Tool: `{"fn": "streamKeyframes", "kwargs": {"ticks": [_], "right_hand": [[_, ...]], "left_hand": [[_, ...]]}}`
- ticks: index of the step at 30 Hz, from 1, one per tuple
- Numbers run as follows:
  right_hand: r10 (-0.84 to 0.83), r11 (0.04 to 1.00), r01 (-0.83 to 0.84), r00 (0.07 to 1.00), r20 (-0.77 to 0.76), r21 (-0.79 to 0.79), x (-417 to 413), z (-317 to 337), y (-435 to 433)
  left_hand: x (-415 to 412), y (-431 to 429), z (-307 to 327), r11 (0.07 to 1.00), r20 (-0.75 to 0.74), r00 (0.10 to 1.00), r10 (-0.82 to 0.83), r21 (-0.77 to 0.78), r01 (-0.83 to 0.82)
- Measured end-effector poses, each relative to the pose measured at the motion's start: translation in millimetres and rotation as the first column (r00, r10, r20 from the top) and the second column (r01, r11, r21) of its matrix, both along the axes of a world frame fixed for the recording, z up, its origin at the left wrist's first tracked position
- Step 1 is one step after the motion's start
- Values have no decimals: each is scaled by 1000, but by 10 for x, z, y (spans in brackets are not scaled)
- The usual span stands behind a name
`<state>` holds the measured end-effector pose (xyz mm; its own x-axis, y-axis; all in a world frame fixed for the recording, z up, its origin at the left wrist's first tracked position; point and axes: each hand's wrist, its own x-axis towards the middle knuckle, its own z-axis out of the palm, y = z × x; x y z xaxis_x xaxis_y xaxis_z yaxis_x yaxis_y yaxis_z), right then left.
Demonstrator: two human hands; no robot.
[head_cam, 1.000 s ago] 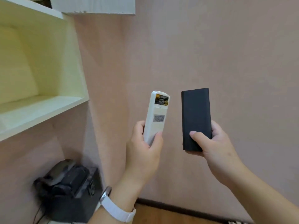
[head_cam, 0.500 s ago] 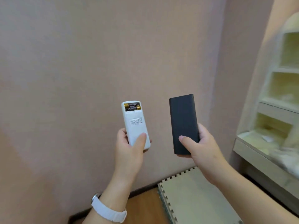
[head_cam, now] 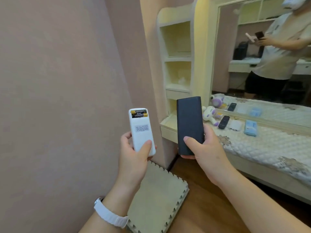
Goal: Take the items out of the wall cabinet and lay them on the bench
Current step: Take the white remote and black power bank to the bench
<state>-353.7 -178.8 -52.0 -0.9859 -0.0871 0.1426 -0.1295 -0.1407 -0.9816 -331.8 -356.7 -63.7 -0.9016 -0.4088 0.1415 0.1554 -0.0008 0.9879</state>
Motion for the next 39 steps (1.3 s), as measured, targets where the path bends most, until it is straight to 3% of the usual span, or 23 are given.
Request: {"fn": "streamKeyframes", "kwargs": {"ticks": [12,21,24,33,39], "right_hand": [[-367,923,340,919,144,182,-940,-442,730],[-532,834,465,821,207,296,-1821,-613,821],[-592,803,533,767,249,267,-1946,-676,926],[-730,682,688,622,283,248,-2047,-801,1509],[-737,673,696,602,307,249,-2321,-1047,2045]], "left_hand": [[-1577,778,-551,902,106,896,-431,67,426],[-2817,938,-871,799,154,784,-601,141,584],[-3125,1125,-1013,749,177,728,-662,179,637],[-3465,1931,-1200,597,208,561,-801,212,774],[-3688,2401,-1327,585,264,537,-801,157,795]]}}
